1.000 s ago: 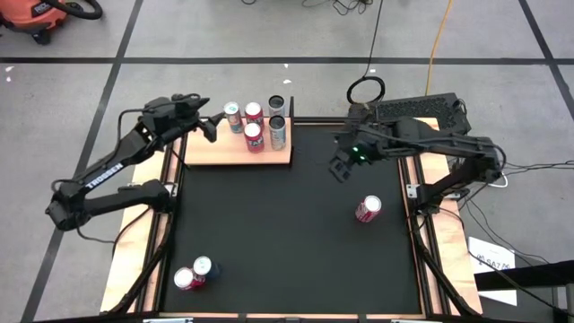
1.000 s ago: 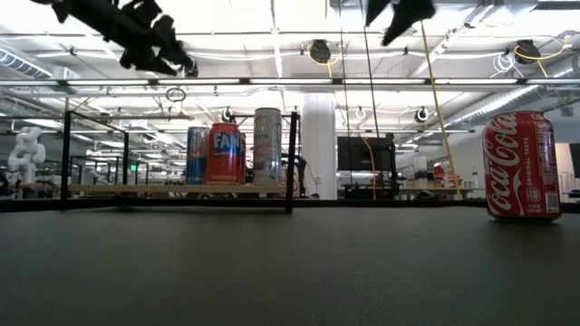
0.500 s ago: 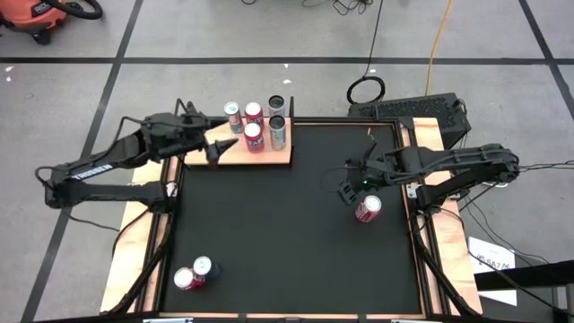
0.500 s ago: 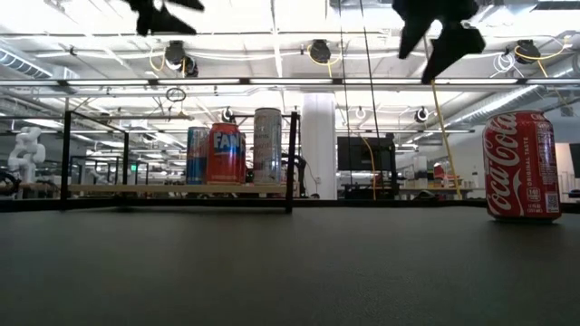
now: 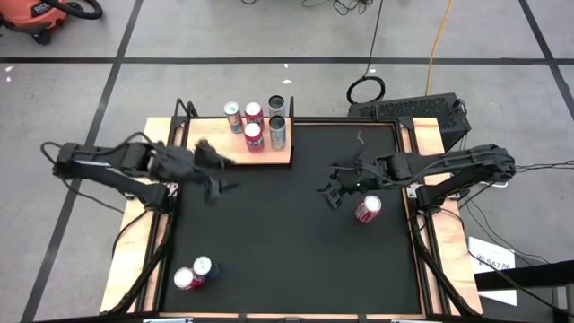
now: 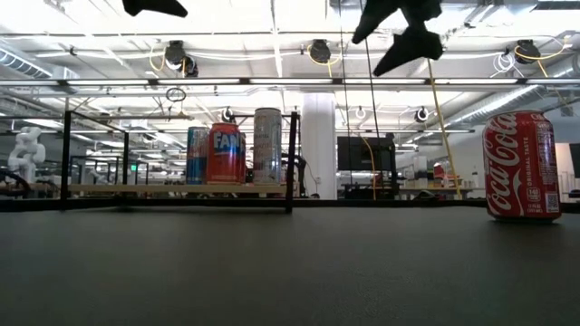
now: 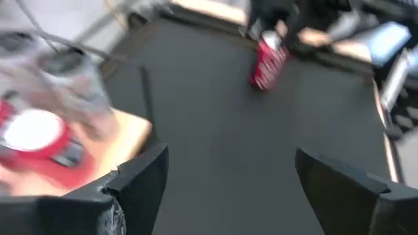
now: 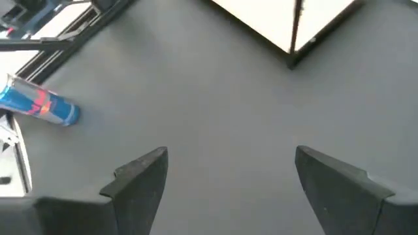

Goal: Place canned beverage on shelf
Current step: Put the blue soda can aligned with the other blue soda can on the shelf

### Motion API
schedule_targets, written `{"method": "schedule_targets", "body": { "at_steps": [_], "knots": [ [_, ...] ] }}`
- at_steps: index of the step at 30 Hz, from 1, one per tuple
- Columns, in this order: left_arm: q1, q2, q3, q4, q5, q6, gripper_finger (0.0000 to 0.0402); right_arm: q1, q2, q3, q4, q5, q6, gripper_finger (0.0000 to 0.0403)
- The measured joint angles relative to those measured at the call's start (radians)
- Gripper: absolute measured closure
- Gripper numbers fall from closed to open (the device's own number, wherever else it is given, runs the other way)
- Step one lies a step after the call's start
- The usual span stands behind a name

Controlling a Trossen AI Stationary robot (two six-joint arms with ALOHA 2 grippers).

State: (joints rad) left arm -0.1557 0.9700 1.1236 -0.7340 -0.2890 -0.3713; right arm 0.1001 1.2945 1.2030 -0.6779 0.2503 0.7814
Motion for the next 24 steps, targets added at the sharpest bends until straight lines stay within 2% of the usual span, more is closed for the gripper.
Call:
{"method": "schedule_targets", "body": {
  "at_steps": [4,9,15,20,24],
  "knots": [
    [-0.123,0.071,0.000,-0.048,0.008,-0.094,0.0078,0.003,0.044,0.000,0.037,-0.062,-0.014,0.0078],
    [-0.255,0.127,0.000,-0.096,0.070,-0.245,0.0078,0.028,0.103,0.000,0.038,-0.152,-0.007,0.0078],
    [-0.378,0.137,0.000,-0.196,0.171,-0.514,0.0078,0.063,0.175,0.000,0.096,-0.150,0.048,0.0078],
    [-0.485,0.139,0.000,-0.295,0.234,-0.767,0.0078,0.079,0.211,0.000,0.242,-0.142,0.040,0.0078],
    [-0.576,0.148,0.000,-0.301,0.279,-0.916,0.0078,0.082,0.226,0.000,0.336,-0.136,0.009,0.0078]
  ]
}}
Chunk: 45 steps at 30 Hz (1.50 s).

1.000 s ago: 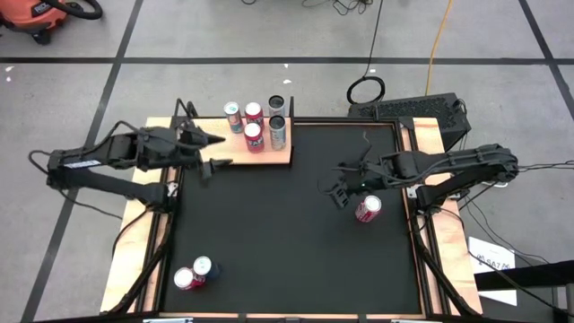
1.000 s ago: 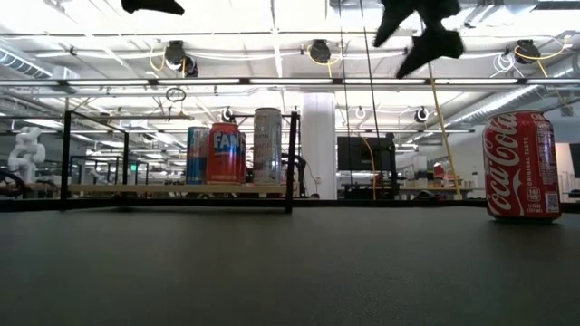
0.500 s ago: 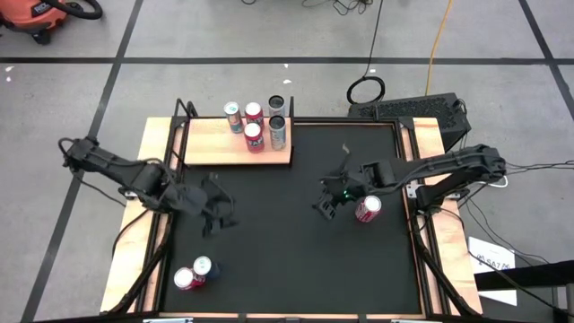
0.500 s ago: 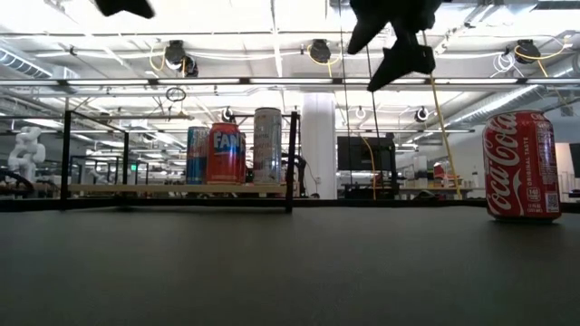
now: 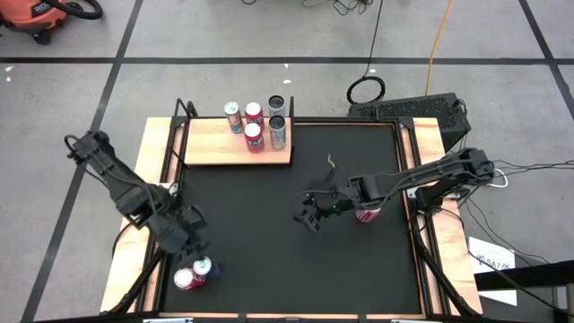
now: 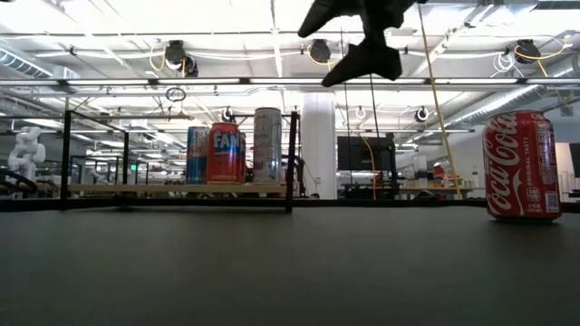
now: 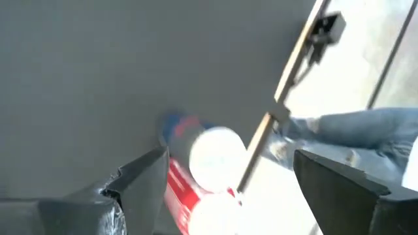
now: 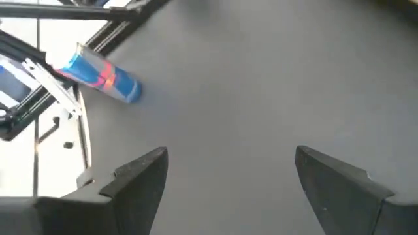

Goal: Place canned beverage on shelf
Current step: Put the blue soda can aligned with the other blue soda can on the shelf

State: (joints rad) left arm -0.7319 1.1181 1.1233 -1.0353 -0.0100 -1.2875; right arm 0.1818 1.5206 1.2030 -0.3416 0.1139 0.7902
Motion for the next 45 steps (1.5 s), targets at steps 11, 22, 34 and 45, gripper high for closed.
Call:
{"method": "schedule_targets", "body": {
  "at_steps": [11,22,34,45],
  "knots": [
    [-0.131,0.076,0.000,0.036,0.106,-0.216,0.0078,-0.001,0.001,0.000,0.027,0.085,-0.032,0.0078],
    [-0.178,0.124,0.000,0.077,0.048,-0.195,0.0078,0.000,0.002,0.000,0.027,0.096,-0.043,0.0078],
    [-0.187,0.131,0.000,-0.010,-0.119,-0.121,0.0078,0.000,0.002,0.000,0.027,0.099,-0.043,0.0078],
    [-0.187,0.201,0.000,0.006,-0.135,-0.032,0.0074,0.000,0.002,0.000,0.028,0.102,-0.047,0.0078]
  ]
}}
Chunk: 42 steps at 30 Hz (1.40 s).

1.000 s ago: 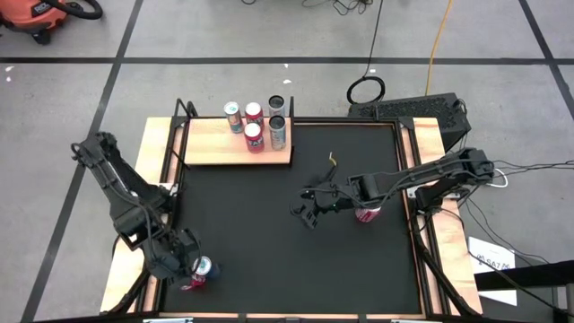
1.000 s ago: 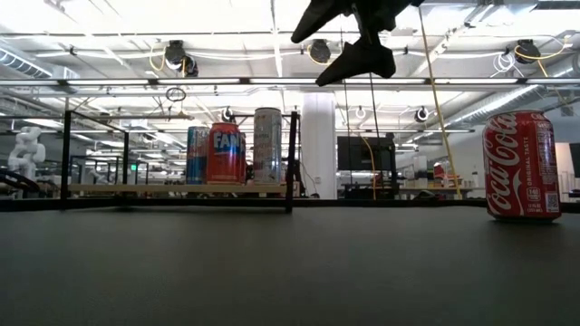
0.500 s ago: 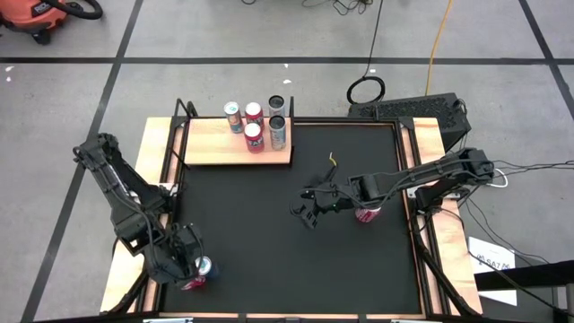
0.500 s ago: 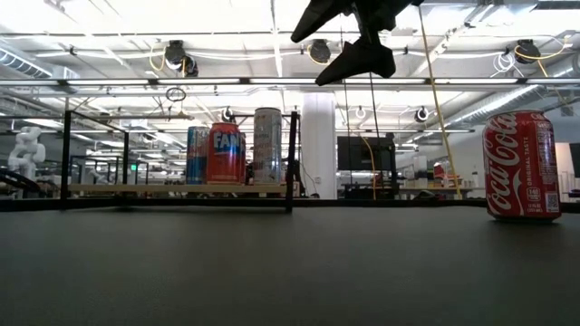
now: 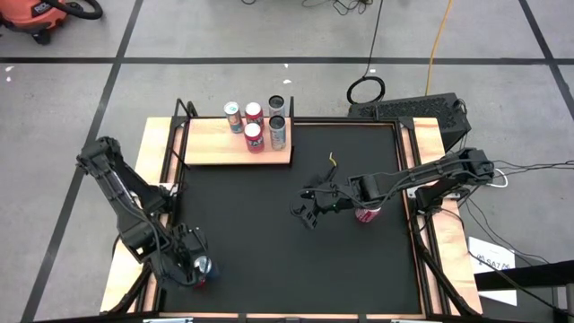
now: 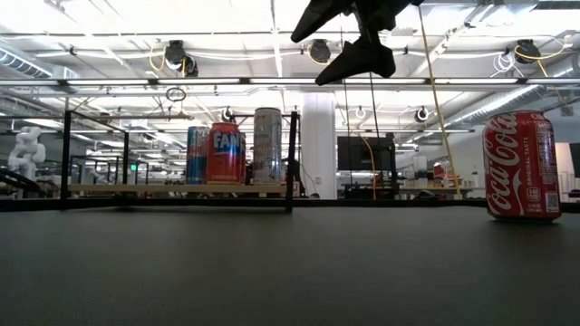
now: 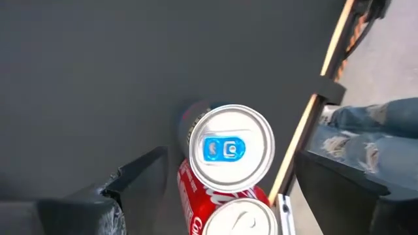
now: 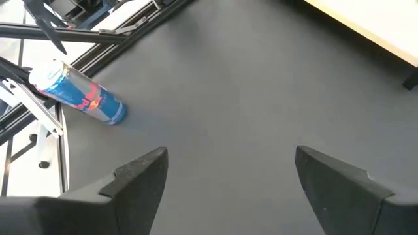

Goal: Place canned beverage on shelf
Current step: Put the blue soda can aligned with the other blue soda can on the shelf

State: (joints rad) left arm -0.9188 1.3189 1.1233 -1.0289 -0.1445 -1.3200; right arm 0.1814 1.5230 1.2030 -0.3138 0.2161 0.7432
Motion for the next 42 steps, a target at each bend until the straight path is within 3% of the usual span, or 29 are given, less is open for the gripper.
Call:
{"method": "schedule_targets", "body": {
  "at_steps": [16,30,36,42],
  "knots": [
    [0.000,0.099,0.000,0.002,0.010,0.004,0.0077,0.000,0.000,0.000,0.003,0.009,-0.008,0.0078],
    [0.001,0.122,0.000,0.027,-0.047,0.055,0.0139,0.004,0.000,0.000,0.003,0.023,-0.008,0.0078],
    [0.001,0.121,0.000,0.027,-0.052,0.158,0.0189,0.004,0.000,0.000,0.003,0.023,-0.008,0.0078],
    [0.033,0.108,-0.001,0.038,-0.063,0.348,0.0194,0.005,0.000,0.000,0.027,0.017,-0.041,0.0078]
  ]
}}
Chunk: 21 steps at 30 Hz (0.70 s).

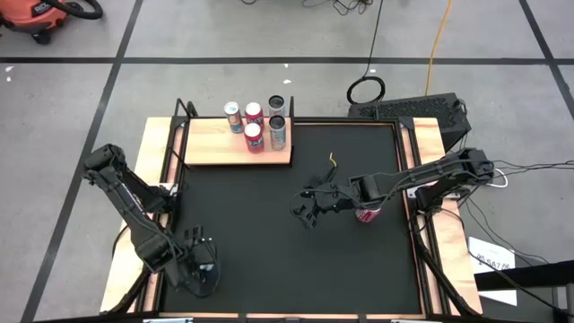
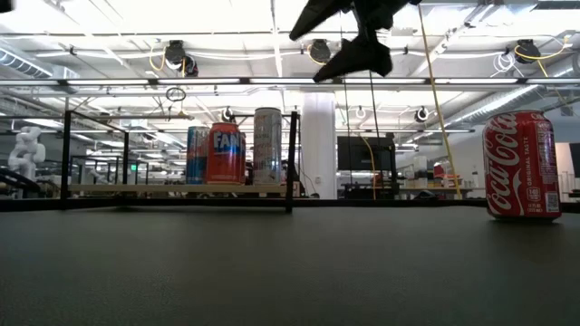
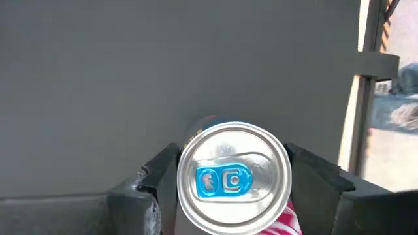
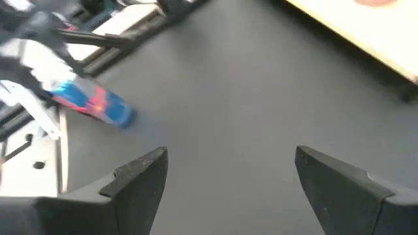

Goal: Place canned beverage on shelf
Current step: Put the blue soda can aligned with the other blue soda can on the shelf

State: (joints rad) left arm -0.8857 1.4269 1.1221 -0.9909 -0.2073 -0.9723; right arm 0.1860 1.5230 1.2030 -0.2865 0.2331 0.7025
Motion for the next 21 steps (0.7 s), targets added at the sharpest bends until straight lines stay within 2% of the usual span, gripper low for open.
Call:
{"method": "schedule_targets", "body": {
  "at_steps": [6,11,16,21],
  "knots": [
    [0.101,-0.031,0.093,0.002,-0.099,0.343,0.0191,0.013,0.000,0.000,0.255,-0.136,-0.143,0.0078],
    [0.217,-0.069,0.211,0.011,-0.173,0.606,0.0191,0.013,0.000,0.000,0.379,-0.263,-0.216,0.0078],
    [0.325,-0.080,0.296,0.045,-0.135,0.858,0.0190,0.009,0.000,0.001,0.516,-0.316,-0.300,0.0078],
    [0.399,-0.079,0.343,0.092,-0.078,1.022,0.0190,0.004,0.000,0.014,0.499,-0.316,-0.330,0.0078]
  ]
}}
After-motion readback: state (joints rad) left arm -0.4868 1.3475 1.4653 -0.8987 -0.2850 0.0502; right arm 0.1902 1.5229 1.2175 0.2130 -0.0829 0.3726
